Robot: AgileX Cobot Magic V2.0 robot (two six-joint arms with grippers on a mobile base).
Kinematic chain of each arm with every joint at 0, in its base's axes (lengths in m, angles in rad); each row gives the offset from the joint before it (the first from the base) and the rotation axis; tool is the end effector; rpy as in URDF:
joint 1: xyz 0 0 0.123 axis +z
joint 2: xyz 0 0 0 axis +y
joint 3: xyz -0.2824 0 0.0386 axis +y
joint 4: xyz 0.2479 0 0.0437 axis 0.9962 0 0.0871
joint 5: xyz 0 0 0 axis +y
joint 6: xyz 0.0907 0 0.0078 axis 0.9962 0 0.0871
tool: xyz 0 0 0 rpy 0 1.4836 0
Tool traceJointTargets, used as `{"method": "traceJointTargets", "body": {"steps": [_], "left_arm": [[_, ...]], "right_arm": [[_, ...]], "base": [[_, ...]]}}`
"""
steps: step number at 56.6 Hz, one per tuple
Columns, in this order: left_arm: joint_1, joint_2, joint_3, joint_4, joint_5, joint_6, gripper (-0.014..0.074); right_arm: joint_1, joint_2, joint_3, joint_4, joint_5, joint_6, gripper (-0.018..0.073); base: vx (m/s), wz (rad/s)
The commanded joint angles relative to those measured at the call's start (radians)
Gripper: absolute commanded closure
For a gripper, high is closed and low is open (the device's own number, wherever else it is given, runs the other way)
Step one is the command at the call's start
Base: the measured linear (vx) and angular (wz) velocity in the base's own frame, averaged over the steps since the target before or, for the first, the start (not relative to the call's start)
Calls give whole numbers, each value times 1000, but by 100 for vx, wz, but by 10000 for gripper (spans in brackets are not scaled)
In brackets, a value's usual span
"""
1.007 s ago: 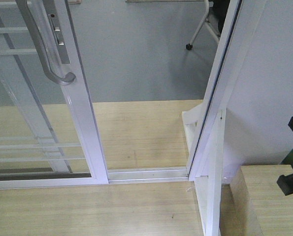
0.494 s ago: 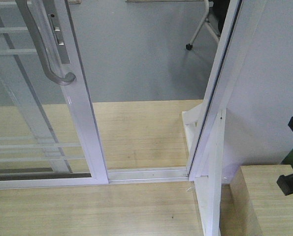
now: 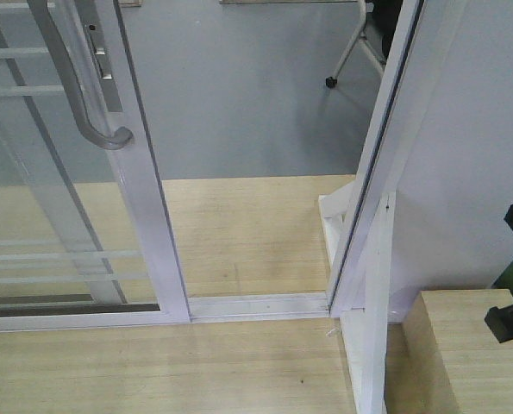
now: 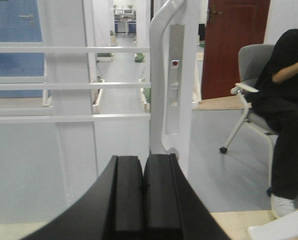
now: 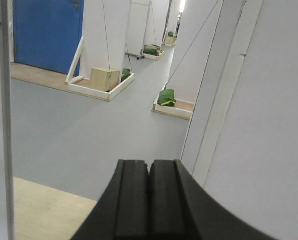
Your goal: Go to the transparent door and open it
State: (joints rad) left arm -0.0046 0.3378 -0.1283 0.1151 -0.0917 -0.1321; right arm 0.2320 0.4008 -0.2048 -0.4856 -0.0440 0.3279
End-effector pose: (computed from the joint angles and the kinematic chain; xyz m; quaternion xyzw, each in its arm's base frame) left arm 0.0889 -0.0014 0.2412 -0.0010 0.7181 -0.0115 0.6959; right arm 0.0945 0.0242 0.2568 -0.1483 0.7162 0.0330 0.6812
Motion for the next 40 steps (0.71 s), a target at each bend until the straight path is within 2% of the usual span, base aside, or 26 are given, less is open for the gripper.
{"method": "traceJointTargets", "body": {"steps": [1,7,15,28,33,40], "left_arm": [[-6,7,-31,-181,-68,199,596],[-6,7,-31,-242,-68,277,596],[-6,7,-31,-243,-57,281,596],[-5,-149,-4,-205,163,284,596],[-5,-224,67,-199,151,281,596],[-5,-320,186,-199,92,236,596]], "right_arm": [[-3,2,-28,-1,-82,1,561],[-3,2,-28,-1,-80,1,561],[-3,2,-28,-1,-80,1,561],[-3,2,-28,-1,-80,1,561],[-3,2,-28,-1,-80,1,561],[-3,2,-28,-1,-80,1,561]], "base": [[0,0],[0,0],[0,0],[0,0],[0,0],[0,0]]}}
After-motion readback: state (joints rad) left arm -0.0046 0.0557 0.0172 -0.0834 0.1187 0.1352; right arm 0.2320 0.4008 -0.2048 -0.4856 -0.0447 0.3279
